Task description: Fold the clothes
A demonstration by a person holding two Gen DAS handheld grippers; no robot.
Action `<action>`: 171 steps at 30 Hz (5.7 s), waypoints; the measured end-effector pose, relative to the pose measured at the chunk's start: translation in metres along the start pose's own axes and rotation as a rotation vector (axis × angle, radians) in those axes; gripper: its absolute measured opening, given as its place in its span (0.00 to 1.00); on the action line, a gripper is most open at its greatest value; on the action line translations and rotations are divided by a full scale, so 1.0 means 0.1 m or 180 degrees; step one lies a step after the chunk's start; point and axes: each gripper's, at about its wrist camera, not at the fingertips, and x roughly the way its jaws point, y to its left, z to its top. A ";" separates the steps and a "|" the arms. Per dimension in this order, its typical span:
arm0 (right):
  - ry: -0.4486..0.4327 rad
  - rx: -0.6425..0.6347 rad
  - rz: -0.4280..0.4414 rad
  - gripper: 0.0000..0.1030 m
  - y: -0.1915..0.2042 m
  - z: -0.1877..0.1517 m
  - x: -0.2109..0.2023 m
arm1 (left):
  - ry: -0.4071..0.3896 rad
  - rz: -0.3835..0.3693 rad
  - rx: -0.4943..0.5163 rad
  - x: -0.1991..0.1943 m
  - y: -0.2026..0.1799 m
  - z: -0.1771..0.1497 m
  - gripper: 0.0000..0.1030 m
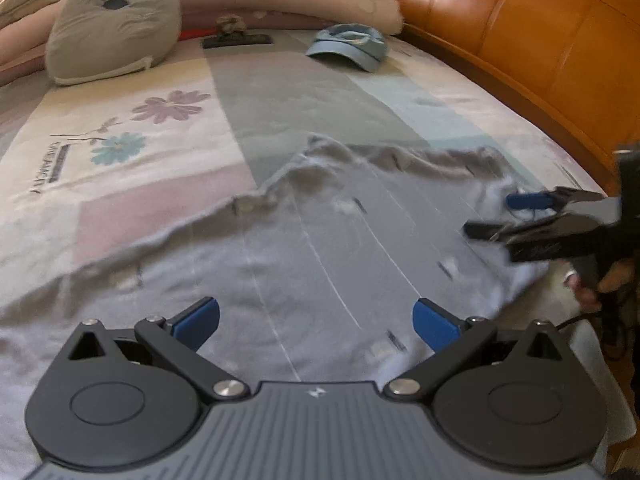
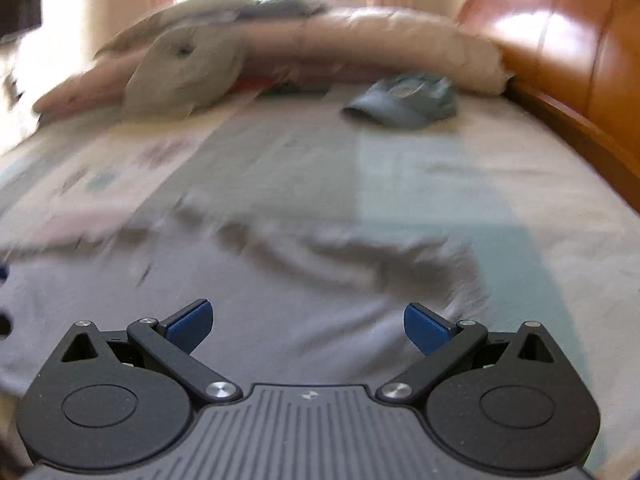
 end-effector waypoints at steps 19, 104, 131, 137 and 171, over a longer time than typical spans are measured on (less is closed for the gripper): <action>0.0088 0.0134 -0.0224 1.00 0.08 -0.14 0.05 | 0.0223 0.0694 -0.0563 -0.24 0.67 -0.39 0.99; 0.0221 -0.0259 0.0063 1.00 1.46 -0.28 -0.17 | -0.0173 0.1328 -0.1443 -0.98 2.93 -0.70 0.99; 0.0480 -0.0082 0.0143 1.00 1.51 -0.08 -0.18 | 0.0041 0.1026 -0.0457 -1.16 2.00 -0.71 0.99; 0.0385 -0.0249 0.0395 1.00 1.88 0.13 -0.16 | 0.0114 0.0975 -0.0341 -0.91 1.92 -0.68 0.99; 0.0271 -0.0930 0.0814 1.00 2.86 -0.07 0.02 | -0.0143 0.1090 -0.1034 -1.58 2.37 -1.39 0.99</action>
